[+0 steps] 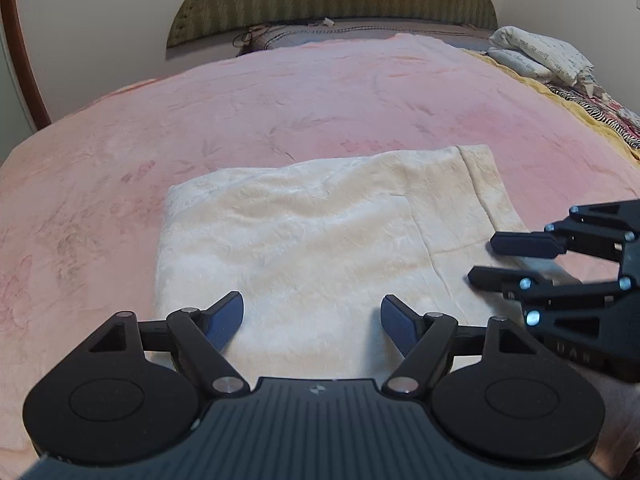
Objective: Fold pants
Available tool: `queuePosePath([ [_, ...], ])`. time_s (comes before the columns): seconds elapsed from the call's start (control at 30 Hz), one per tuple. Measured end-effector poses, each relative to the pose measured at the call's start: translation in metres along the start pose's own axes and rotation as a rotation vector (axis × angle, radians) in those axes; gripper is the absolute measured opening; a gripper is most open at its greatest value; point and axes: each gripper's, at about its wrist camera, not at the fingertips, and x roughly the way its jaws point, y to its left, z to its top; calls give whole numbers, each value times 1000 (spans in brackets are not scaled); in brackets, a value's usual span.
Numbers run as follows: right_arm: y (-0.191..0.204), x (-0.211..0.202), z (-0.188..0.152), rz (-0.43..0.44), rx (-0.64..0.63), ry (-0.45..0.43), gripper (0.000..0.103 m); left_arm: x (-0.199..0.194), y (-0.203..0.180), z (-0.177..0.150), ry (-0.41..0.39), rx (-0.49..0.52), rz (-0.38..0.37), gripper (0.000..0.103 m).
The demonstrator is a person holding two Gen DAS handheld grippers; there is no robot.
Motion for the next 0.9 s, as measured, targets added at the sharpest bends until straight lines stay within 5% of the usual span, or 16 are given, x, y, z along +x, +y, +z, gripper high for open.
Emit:
queuePosePath([
  [0.13,-8,-14,-1,12,74,-57,29,-18,22,-7,-52,-38,30,79],
  [0.2,-10,-12,-5,41,70,-33,52,-24,39,-9,-59,-73,43,80],
  [0.27,-5,-10,-13,15,-6,-20,58,-26,59,-12,-55,-110,52,83],
  [0.33,-13,-15,-13,31,46,-35,58,-22,78,-15,-44,-150,57,85],
  [0.47,-58,-18,-17,22,262,-75,58,-4,118,-20,27,-289,-75,85],
  [0.63,-119,15,-39,276,599,-12,59,26,142,-20,116,-433,-323,88],
  [0.73,-135,27,-41,429,649,7,59,34,146,-17,112,-446,-397,97],
  [0.9,-144,54,-31,596,650,39,60,52,148,-6,113,-496,-484,99],
])
